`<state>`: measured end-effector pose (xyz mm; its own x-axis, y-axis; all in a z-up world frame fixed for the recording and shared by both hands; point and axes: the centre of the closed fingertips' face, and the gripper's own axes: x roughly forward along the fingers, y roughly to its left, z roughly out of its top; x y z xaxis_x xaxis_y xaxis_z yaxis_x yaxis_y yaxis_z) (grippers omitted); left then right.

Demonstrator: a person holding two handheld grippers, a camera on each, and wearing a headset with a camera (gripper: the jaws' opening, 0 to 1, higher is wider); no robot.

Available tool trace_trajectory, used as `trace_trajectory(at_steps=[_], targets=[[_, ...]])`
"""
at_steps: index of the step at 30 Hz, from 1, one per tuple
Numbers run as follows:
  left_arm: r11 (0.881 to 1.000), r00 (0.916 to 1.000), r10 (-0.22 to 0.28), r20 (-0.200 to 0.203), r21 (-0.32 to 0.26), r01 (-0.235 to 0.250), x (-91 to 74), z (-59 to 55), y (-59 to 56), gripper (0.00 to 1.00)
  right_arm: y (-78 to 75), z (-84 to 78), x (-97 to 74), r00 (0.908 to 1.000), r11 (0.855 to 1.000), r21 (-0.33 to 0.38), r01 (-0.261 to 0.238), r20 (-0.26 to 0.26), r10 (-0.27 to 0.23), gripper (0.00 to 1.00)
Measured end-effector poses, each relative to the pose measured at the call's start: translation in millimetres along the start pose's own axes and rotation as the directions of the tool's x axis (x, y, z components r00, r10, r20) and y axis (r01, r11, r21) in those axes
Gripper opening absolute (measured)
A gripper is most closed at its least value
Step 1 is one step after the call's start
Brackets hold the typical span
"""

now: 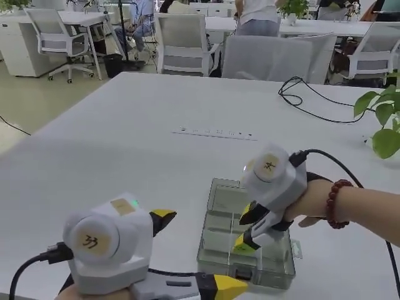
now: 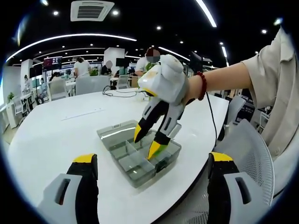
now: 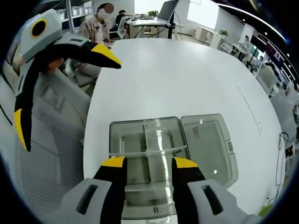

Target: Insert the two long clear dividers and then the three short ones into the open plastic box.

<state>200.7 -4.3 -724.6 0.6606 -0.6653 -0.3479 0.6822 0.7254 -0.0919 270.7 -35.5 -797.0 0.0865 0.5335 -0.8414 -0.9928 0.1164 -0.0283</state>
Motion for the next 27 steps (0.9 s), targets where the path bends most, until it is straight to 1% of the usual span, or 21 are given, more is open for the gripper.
trace_trajectory(at_steps=[1, 3, 7, 12, 14, 16, 18, 24, 27], targets=[[1.0, 1.0, 0.0, -0.003, 0.003, 0.0, -0.2, -0.4, -0.2, 1.0, 0.8, -0.2, -2.6, 1.0, 1.0, 0.001, -0.002, 0.003, 0.002, 0.44], [1.0, 1.0, 0.0, -0.006, 0.006, 0.0, -0.1, -0.7, -0.5, 1.0, 1.8, -0.3, -9.0, 0.9998, 1.0, 0.005, -0.004, 0.017, 0.004, 0.47], [1.0, 1.0, 0.0, -0.008, 0.01, 0.0, 0.1, -0.2, -0.6, 1.0, 3.2, -3.1, -21.9, 0.9991, 1.0, -0.007, 0.003, 0.043, -0.003, 0.51], [1.0, 0.9999, -0.001, -0.012, 0.01, 0.002, 0.5, 0.3, -0.5, 1.0, 4.7, -11.0, -36.4, 0.9974, 1.0, 0.013, 0.009, 0.072, -0.009, 0.56], [1.0, 0.9999, -0.002, -0.011, 0.009, 0.002, 0.6, 0.7, -0.4, 1.0, 6.5, -16.5, -42.3, 0.9969, 1.0, 0.011, 0.011, 0.078, -0.012, 0.57], [1.0, 1.0, -0.004, -0.003, 0.009, 0.004, 0.8, 2.7, -0.7, 1.0, 7.3, -22.7, -48.3, 0.9965, 1.0, 0.015, 0.013, 0.082, -0.014, 0.58], [1.0, 1.0, -0.003, -0.006, 0.009, 0.003, 1.0, 2.8, -0.5, 1.0, 7.7, -27.5, -53.1, 0.9958, 1.0, 0.019, 0.016, 0.089, -0.018, 0.59], [1.0, 1.0, 0.001, -0.01, 0.015, -0.001, 1.2, 3.6, 0.9, 1.0, 4.8, -49.9, -69.4, 0.9941, 0.998, 0.045, 0.037, 0.1, -0.042, 0.62], [1.0, 0.9998, 0.006, -0.019, 0.018, -0.006, 1.4, 2.9, 1.9, 1.0, 4.4, -61.1, -77.1, 0.9932, 0.997, 0.062, 0.045, 0.105, -0.051, 0.62]])
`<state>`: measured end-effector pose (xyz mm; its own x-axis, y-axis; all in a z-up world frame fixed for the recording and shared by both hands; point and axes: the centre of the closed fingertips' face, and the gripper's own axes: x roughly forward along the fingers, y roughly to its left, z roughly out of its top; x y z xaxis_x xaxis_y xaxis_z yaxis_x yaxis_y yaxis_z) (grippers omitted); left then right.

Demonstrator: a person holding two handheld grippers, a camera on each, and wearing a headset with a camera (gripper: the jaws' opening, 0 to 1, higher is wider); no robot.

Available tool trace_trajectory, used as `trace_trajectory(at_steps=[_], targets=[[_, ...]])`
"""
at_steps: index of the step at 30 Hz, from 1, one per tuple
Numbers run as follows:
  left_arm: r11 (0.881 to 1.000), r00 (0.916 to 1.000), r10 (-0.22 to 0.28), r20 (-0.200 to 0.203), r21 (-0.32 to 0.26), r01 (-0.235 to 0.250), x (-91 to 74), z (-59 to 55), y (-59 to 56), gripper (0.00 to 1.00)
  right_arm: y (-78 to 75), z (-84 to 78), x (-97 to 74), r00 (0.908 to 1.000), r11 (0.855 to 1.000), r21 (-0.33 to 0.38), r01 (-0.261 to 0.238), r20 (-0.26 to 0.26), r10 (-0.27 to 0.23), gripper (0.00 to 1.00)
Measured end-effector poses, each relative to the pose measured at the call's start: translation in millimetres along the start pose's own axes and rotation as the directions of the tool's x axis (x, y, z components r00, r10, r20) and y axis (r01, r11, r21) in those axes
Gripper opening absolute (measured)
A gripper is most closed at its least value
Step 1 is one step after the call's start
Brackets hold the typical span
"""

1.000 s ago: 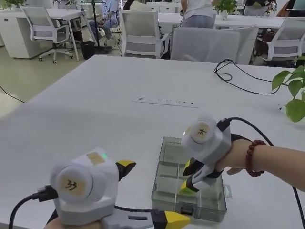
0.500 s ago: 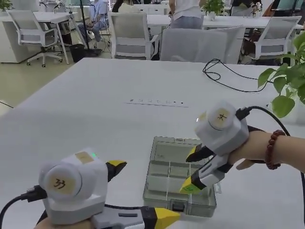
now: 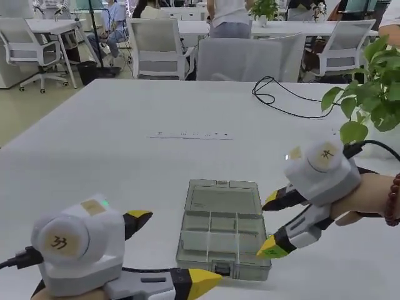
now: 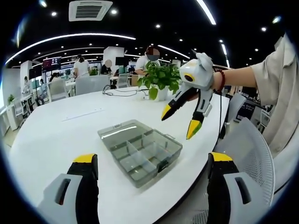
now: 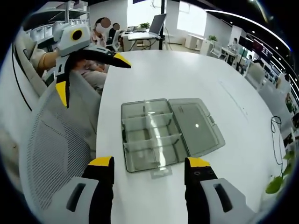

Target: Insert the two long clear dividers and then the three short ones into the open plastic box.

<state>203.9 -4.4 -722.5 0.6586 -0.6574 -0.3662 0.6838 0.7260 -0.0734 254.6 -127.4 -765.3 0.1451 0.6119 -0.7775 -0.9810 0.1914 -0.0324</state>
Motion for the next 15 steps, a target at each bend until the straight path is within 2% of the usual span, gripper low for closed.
trace_trajectory(at_steps=[6, 15], targets=[[1.0, 0.9999, 0.003, 0.012, -0.011, -0.003, 2.2, 1.7, -0.3, 1.0, -4.9, -18.2, -12.3, 0.9999, 0.999, 0.035, 0.012, 0.009, -0.012, 0.63], [1.0, 0.9998, 0.018, 0.008, -0.002, -0.018, 3.9, -0.4, 1.1, 1.0, -12.6, -50.1, -25.6, 0.9994, 0.997, 0.071, 0.032, -0.018, -0.03, 0.63]])
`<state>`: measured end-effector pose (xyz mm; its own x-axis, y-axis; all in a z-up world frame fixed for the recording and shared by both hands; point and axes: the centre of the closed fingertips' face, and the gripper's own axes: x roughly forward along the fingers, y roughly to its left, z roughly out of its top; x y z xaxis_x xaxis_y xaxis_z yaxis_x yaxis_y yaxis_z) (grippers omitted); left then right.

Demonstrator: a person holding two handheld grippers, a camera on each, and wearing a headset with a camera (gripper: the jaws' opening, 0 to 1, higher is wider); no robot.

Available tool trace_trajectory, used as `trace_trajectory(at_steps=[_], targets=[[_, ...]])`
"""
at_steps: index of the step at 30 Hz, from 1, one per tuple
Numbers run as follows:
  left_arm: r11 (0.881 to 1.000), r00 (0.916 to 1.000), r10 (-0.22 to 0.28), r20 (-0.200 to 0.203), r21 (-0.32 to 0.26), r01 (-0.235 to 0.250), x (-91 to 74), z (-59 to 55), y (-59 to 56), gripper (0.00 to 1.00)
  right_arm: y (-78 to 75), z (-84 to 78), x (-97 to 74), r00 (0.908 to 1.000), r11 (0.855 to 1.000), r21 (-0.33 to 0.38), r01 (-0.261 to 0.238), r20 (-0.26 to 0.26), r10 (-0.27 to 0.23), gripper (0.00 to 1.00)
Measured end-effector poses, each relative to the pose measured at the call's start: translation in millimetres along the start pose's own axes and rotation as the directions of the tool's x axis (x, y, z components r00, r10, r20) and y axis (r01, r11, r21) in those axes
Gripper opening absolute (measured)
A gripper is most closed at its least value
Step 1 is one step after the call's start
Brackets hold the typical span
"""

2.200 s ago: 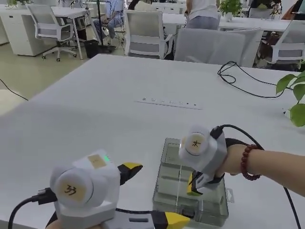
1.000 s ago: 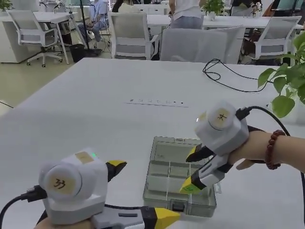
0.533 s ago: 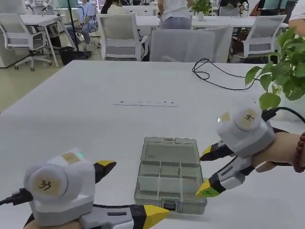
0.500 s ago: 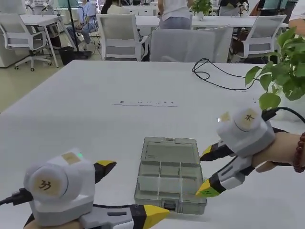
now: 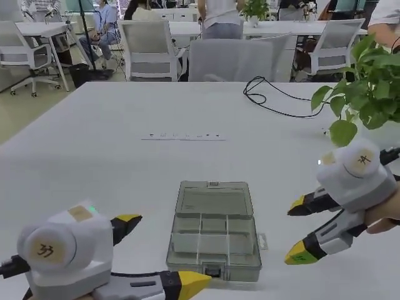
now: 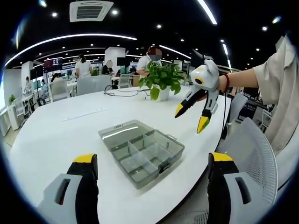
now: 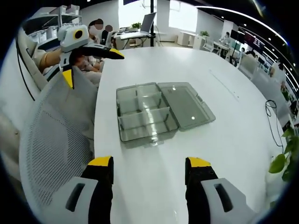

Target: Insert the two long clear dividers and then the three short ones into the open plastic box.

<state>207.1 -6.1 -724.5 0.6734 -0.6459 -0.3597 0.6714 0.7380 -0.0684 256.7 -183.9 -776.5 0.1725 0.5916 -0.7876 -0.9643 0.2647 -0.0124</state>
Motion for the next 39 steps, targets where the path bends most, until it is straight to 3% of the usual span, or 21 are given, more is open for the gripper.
trace_trajectory(at_steps=[8, 12, 17, 21, 28, 34, 39], targets=[[1.0, 0.9999, 0.009, -0.005, 0.0, -0.009, 0.4, -0.6, 0.2, 1.0, -12.8, -30.4, -11.6, 0.9991, 0.999, 0.023, 0.025, -0.034, -0.024, 0.64], [1.0, 0.9998, 0.02, 0.002, 0.004, -0.02, 0.3, 0.7, 1.5, 1.0, -11.0, -43.6, -17.3, 0.9983, 0.999, 0.031, 0.035, -0.048, -0.034, 0.63], [1.0, 0.9996, 0.025, 0.008, 0.005, -0.026, 0.1, 1.8, 2.1, 0.99, -11.6, -72.6, -22.2, 0.9947, 0.999, 0.028, 0.028, -0.099, -0.026, 0.62], [1.0, 0.9996, 0.029, 0.002, 0.002, -0.029, 0.6, 0.5, 2.3, 0.99, -7.0, -84.1, -22.9, 0.9918, 0.999, 0.035, 0.025, -0.126, -0.02, 0.6], [0.999, 0.9994, 0.035, -0.007, 0.008, -0.035, 0.8, -0.8, 1.6, 0.97, -6.5, -109.8, -23.0, 0.9809, 1.0, 0.026, 0.017, -0.194, -0.012, 0.57], [0.999, 0.9989, 0.046, -0.005, 0.001, -0.046, 0.5, -0.6, 3.1, 0.94, -0.4, -126.8, -21.9, 0.9628, 0.997, -0.065, -0.037, -0.27, 0.018, 0.51], [0.998, 0.9984, 0.056, -0.005, -0.002, -0.056, 0.2, -0.5, 4.7, 0.93, -7.4, -133.1, -20.5, 0.9606, 0.996, -0.074, -0.043, -0.277, 0.021, 0.49]])
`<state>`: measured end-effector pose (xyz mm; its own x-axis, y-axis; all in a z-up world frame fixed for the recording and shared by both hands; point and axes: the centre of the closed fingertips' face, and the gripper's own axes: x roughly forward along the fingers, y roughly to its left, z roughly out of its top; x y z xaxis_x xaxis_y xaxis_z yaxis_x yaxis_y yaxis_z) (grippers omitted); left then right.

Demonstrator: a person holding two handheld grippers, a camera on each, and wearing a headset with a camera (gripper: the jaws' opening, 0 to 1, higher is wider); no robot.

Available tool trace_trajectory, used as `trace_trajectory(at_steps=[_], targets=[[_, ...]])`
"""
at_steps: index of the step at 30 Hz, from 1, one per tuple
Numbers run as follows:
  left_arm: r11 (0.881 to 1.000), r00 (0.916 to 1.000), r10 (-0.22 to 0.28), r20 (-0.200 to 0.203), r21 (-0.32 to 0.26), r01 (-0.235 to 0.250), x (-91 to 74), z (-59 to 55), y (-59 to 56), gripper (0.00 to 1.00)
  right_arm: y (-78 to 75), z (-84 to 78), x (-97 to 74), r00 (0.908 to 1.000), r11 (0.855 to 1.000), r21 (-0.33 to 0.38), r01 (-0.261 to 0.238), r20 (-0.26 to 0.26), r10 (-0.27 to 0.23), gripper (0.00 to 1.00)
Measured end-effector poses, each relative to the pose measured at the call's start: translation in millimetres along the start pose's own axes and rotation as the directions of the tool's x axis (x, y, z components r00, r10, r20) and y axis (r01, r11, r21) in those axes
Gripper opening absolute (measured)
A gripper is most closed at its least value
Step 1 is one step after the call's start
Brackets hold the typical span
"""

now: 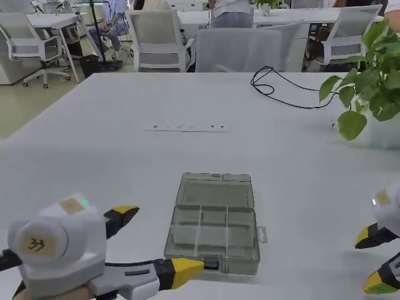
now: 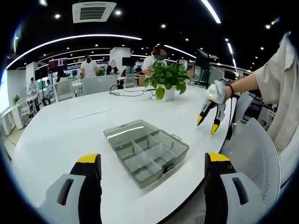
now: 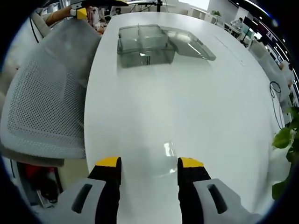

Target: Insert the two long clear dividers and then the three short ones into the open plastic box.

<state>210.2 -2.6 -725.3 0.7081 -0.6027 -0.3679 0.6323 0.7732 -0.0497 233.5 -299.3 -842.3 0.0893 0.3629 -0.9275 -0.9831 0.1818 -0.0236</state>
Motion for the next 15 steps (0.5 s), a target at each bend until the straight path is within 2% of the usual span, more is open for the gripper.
trace_trajectory(at_steps=[7, 11, 15], targets=[[1.0, 1.0, 0.002, -0.007, 0.011, -0.002, 0.5, -0.7, -0.9, 0.92, -5.8, -6.9, -0.2, 0.9999, 1.0, -0.002, 0.001, -0.016, -0.001, 0.45], [1.0, 0.9999, 0.004, -0.011, 0.013, -0.004, 0.5, -1.4, -0.4, 0.91, -16.8, -15.2, 5.6, 0.9997, 1.0, -0.007, -0.004, -0.023, 0.004, 0.43], [1.0, 0.9999, 0.005, -0.01, 0.011, -0.005, 0.4, -1.5, -0.2, 0.91, -14.8, -15.7, 4.8, 0.9998, 1.0, 0.004, -0.01, -0.018, 0.01, 0.42]])
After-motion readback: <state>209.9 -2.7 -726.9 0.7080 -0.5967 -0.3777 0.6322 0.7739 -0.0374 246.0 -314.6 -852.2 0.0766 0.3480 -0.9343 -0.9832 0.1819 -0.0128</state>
